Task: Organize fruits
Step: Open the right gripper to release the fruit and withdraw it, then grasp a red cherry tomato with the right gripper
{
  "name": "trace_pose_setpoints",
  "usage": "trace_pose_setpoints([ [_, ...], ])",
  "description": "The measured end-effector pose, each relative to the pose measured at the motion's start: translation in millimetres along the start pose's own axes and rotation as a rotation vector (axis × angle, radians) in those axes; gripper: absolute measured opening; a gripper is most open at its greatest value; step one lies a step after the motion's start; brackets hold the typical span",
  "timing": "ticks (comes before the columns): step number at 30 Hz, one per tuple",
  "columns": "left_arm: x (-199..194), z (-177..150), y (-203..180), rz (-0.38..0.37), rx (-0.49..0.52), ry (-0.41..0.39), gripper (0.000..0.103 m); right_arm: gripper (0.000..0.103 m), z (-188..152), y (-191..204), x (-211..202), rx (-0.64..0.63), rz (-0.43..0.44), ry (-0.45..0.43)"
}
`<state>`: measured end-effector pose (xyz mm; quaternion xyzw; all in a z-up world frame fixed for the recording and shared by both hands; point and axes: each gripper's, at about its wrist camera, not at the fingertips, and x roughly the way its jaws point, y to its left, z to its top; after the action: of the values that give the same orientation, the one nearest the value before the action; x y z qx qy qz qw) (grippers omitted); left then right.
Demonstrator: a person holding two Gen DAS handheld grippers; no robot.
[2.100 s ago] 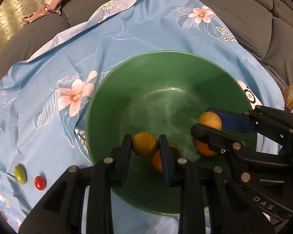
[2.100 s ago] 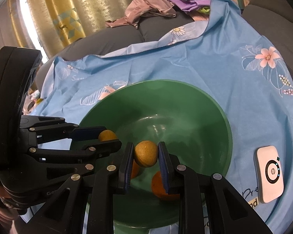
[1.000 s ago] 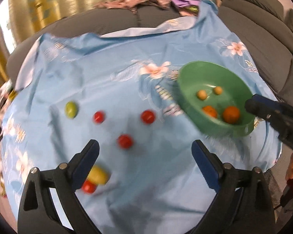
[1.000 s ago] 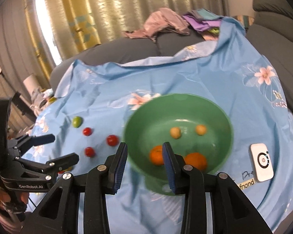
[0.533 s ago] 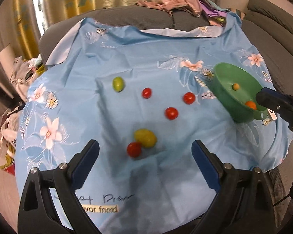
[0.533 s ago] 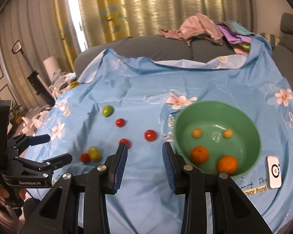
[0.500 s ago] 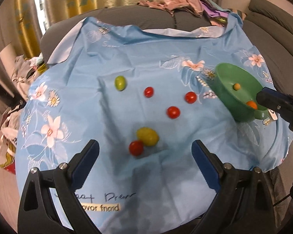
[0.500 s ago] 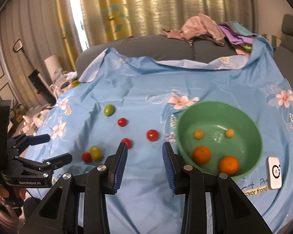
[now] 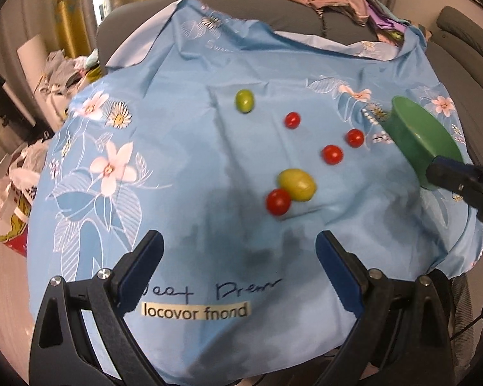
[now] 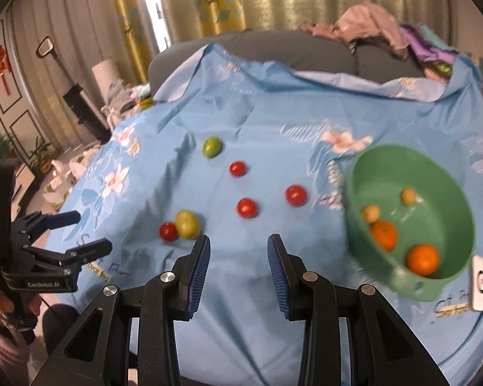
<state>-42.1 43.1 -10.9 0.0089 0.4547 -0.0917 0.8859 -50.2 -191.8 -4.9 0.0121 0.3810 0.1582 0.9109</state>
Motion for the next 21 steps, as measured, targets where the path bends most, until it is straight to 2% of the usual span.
trace_pose_setpoints([
  [5,4.2,-2.0,3.2,-0.030,0.003,-0.011,0.095,0.037,-2.4,8.6,15.9,-0.010,0.026,0.039],
  [9,9.5,-0.3,-2.4,-0.059,0.041,-0.021,0.090,0.037,-3.4,5.8,27.4,0.002,0.017,0.065],
  [16,33.2,18.9,-21.8,-0.117,0.148,-0.027,0.068,0.037,-5.3,-1.3,44.9,0.017,0.014,0.097],
  [21,67.9,29.4,-29.7,-0.114,0.215,0.053,0.052,0.037,-0.8,-4.8,56.2,0.012,0.016,0.107],
])
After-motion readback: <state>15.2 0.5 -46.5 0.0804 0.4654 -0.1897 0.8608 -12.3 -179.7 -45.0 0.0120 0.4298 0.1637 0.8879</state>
